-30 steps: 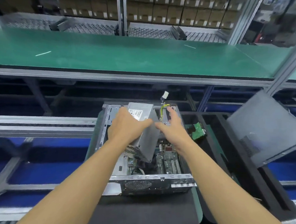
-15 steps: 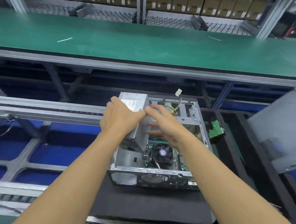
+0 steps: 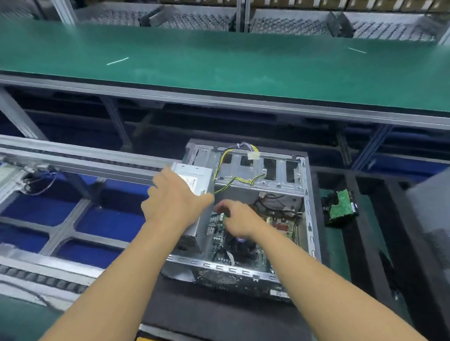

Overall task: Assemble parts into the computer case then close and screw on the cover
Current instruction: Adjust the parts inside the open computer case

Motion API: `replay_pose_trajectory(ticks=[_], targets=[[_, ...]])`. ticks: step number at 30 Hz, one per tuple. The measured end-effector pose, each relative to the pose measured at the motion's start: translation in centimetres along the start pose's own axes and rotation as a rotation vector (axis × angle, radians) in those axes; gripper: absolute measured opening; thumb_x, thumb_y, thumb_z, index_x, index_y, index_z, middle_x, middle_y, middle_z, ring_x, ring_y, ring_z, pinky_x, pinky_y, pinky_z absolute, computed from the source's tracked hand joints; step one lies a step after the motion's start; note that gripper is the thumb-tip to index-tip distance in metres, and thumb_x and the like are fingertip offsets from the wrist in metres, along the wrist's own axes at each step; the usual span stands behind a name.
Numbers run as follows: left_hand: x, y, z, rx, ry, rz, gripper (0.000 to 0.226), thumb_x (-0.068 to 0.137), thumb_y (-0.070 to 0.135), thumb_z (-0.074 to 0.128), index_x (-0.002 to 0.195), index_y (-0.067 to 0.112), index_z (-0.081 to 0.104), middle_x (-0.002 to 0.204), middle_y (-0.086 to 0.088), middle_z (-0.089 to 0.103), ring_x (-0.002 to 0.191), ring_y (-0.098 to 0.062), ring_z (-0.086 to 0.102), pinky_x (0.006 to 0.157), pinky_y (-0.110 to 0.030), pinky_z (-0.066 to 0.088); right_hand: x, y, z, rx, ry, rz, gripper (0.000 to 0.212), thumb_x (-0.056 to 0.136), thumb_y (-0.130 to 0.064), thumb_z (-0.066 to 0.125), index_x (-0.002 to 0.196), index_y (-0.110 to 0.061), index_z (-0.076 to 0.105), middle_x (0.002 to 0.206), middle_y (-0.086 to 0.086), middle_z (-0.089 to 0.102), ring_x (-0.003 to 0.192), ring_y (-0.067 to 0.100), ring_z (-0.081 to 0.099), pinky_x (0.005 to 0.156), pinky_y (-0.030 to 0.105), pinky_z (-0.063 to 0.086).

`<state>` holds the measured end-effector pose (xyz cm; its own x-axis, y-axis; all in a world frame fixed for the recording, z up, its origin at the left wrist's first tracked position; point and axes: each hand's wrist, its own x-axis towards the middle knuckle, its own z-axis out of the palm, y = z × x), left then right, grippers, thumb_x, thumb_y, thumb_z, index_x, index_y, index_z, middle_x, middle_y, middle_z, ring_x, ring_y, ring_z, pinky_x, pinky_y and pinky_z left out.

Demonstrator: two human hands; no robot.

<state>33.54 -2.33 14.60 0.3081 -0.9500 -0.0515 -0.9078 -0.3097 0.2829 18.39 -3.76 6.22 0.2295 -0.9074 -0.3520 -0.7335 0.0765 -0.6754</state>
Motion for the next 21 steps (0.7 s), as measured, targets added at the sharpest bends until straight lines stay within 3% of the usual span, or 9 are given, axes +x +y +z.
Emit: replay_pose_trajectory(ticks=[3, 7, 9, 10, 12, 14, 18, 21], targets=[[-0.5, 0.7, 1.5, 0.088, 0.077, 0.014, 0.089, 0.066, 0.066, 0.068, 0.122, 0.006, 0.035, 0.118, -0.009, 0.046, 0.105, -0.030, 0.052, 0.069, -0.039, 0.041, 1.5, 0.1, 2.1, -0.329, -0.089, -0.012, 0.049, 0.094, -0.014, 0.056, 0.142, -0.020, 0.051, 0.138, 0.013, 0.058, 0.131, 0.037, 0.041, 0.105, 0.042, 0.042], [-0.7, 0.8, 3.3, 0.166, 0.077, -0.004, 0.096, 0.062, 0.073, 0.068, 0.123, 0.007, 0.034, 0.118, -0.008, 0.047, 0.105, -0.029, 0.053, 0.072, -0.039, 0.046, 2.8, 0.9, 4.7, -0.527, 0.029, -0.076, 0.035, 0.097, -0.020, 0.055, 0.132, -0.015, 0.060, 0.136, 0.011, 0.060, 0.129, 0.032, 0.047, 0.107, 0.036, 0.035], [-0.6, 0.4, 4.0, 0.185, 0.064, -0.015, 0.096, 0.060, 0.077, 0.066, 0.119, 0.007, 0.035, 0.117, -0.009, 0.048, 0.104, -0.030, 0.053, 0.072, -0.039, 0.045, 3.0, 1.9, 5.1, -0.473, 0.056, -0.114, 0.034, 0.104, -0.019, 0.045, 0.133, -0.010, 0.060, 0.140, 0.012, 0.058, 0.133, 0.030, 0.045, 0.109, 0.026, 0.022], [-0.5, 0.2, 4.4, 0.199, 0.073, -0.007, 0.095, 0.060, 0.077, 0.065, 0.118, 0.008, 0.035, 0.115, -0.009, 0.048, 0.102, -0.030, 0.054, 0.070, -0.037, 0.043, 3.0, 2.1, 4.9, -0.447, 0.073, -0.128, 0.033, 0.105, -0.021, 0.041, 0.128, -0.009, 0.062, 0.134, 0.013, 0.061, 0.131, 0.031, 0.048, 0.109, 0.030, 0.022], [-0.2, -0.1, 4.8, 0.191, 0.068, -0.008, 0.094, 0.060, 0.077, 0.065, 0.117, 0.008, 0.036, 0.113, -0.008, 0.049, 0.100, -0.030, 0.054, 0.067, -0.036, 0.040, 3.0, 2.3, 3.5, -0.322, 0.115, -0.091, 0.026, 0.102, -0.026, 0.045, 0.105, -0.014, 0.069, 0.110, 0.014, 0.071, 0.112, 0.034, 0.060, 0.101, 0.037, 0.040], [0.2, -0.3, 5.0, 0.096, 0.011, -0.063, 0.091, 0.062, 0.074, 0.066, 0.117, 0.008, 0.037, 0.113, -0.009, 0.050, 0.103, -0.030, 0.053, 0.067, -0.036, 0.039, 3.0, 2.8, 2.1, -0.227, 0.115, -0.051, 0.024, 0.100, -0.027, 0.049, 0.092, -0.018, 0.069, 0.100, 0.012, 0.073, 0.102, 0.033, 0.066, 0.094, 0.037, 0.049], [0.4, -0.4, 5.7, 0.089, -0.037, -0.065, 0.086, 0.066, 0.069, 0.068, 0.118, 0.006, 0.040, 0.114, -0.011, 0.052, 0.107, -0.030, 0.048, 0.069, -0.037, 0.041, 3.4, 4.2, 1.4, -0.154, 0.077, 0.023, 0.027, 0.106, -0.028, 0.046, 0.118, -0.018, 0.068, 0.124, 0.008, 0.066, 0.119, 0.030, 0.059, 0.112, 0.040, 0.035], [0.1, -0.3, 6.4, 0.124, -0.009, -0.024, 0.091, 0.067, 0.068, 0.068, 0.123, 0.003, 0.038, 0.118, -0.013, 0.050, 0.108, -0.031, 0.045, 0.079, -0.039, 0.046, 3.5, 4.6, 1.6, -0.097, 0.066, 0.042, 0.026, 0.108, -0.029, 0.045, 0.122, -0.019, 0.064, 0.123, 0.007, 0.067, 0.119, 0.030, 0.059, 0.114, 0.040, 0.032]])
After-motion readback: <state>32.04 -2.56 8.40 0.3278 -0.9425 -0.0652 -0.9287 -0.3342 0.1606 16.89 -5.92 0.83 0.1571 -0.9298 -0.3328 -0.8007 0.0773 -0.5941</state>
